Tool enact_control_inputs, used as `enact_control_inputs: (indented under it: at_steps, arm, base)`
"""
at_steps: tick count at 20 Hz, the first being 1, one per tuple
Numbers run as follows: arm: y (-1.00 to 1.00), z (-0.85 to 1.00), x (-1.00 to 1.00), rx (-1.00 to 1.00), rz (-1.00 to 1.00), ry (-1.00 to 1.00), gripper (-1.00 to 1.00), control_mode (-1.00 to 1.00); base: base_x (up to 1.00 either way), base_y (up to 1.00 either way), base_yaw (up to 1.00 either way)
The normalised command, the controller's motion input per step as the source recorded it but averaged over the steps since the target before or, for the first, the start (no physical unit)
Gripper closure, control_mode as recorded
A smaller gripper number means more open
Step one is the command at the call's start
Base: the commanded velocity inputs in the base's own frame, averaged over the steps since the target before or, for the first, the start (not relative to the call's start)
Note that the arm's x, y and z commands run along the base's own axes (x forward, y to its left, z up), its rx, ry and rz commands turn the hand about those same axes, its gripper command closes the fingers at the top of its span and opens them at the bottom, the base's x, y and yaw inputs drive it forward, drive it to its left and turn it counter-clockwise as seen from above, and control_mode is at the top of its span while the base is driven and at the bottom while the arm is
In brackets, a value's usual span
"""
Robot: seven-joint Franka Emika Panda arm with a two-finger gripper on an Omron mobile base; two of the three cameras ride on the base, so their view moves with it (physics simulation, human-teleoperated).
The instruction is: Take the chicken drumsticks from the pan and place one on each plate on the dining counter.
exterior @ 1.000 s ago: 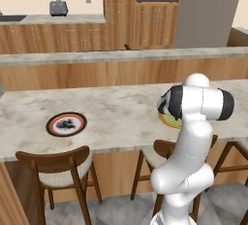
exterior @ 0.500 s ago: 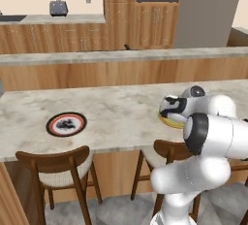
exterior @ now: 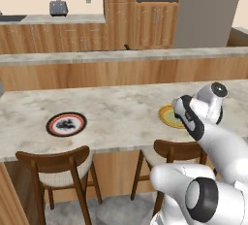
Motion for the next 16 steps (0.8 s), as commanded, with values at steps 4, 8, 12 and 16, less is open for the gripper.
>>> enact_control_inputs:
  at_steps: [4,8,12,16]
  arm:
    - [0.13,0.96,-0.61,0.10,0.09,0.58,-1.00,-1.00]
    - [0.26,0.19,-0.02,0.02,0.01,0.47,-1.00,-1.00]
    - [0.11,0.00,-0.04,0.00,-0.02,0.06,-1.00,1.00]
    - [0.00,0.00,0.00,0.00,0.00,0.00,-1.00,1.00]
  base:
    - [0.00,0.00,0.00]
    - [0.00,0.00,0.00]
    - [-0.24,0.07,-0.03]
    - [-0.73,0.46,0.00]
